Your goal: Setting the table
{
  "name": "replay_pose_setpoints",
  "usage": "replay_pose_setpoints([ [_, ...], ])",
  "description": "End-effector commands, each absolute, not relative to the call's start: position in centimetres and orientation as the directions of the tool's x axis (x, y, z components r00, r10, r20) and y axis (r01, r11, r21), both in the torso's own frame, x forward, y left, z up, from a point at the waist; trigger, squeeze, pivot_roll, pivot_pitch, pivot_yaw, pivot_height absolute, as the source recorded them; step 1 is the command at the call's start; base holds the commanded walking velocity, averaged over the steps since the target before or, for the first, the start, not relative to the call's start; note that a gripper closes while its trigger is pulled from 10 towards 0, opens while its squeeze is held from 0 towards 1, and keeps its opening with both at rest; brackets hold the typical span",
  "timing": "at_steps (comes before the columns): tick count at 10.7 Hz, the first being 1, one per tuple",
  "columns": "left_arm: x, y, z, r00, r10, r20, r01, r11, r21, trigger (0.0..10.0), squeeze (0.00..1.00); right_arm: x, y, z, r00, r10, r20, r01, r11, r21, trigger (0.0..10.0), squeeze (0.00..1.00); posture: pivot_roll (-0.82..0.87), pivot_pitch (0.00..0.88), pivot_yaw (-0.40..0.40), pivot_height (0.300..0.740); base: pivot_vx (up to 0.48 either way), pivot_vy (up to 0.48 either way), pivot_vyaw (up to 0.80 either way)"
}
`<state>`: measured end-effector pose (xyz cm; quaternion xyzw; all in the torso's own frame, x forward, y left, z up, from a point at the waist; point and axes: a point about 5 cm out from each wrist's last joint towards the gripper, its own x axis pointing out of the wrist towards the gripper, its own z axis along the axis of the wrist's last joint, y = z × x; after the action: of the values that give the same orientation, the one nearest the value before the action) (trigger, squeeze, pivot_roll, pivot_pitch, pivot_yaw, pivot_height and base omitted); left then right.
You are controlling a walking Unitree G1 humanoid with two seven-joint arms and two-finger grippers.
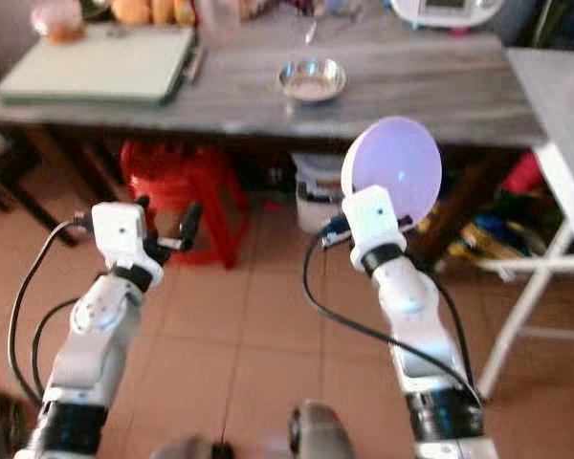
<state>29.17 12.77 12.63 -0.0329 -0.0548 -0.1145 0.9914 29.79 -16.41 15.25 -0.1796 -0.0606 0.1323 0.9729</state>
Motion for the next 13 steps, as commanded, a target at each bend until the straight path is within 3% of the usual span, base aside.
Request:
replay_pose_setpoints([
  [1, 29.2, 12.5, 12.8, 0.965, -0.230, 0.125, 0.235, 0.971, -0.030, 10.0, 0.00, 29.8, -16.4, 15.9, 0.954, 0.283, 0.102, -0.228, 0.902, -0.368, 10.0, 0.00, -0.08, 0.110, 0.037, 0.740, 0.442, 0.000, 0.00],
  [9, 28.4, 11.1, 13.1, 0.948, -0.278, 0.158, 0.287, 0.957, -0.041, 10.0, 0.00, 29.8, -15.8, 16.1, 0.942, 0.311, 0.125, -0.240, 0.886, -0.396, 10.0, 0.00, -0.08, 0.111, 0.037, 0.740, 0.480, 0.000, 0.13],
  [13, 28.3, 11.1, 13.0, 0.949, -0.275, 0.154, 0.284, 0.958, -0.042, 10.0, 0.00, 30.0, -14.8, 16.9, 0.879, 0.466, 0.103, -0.365, 0.795, -0.484, 10.0, 0.00, -0.08, 0.112, 0.035, 0.740, 0.472, 0.000, 0.00],
])
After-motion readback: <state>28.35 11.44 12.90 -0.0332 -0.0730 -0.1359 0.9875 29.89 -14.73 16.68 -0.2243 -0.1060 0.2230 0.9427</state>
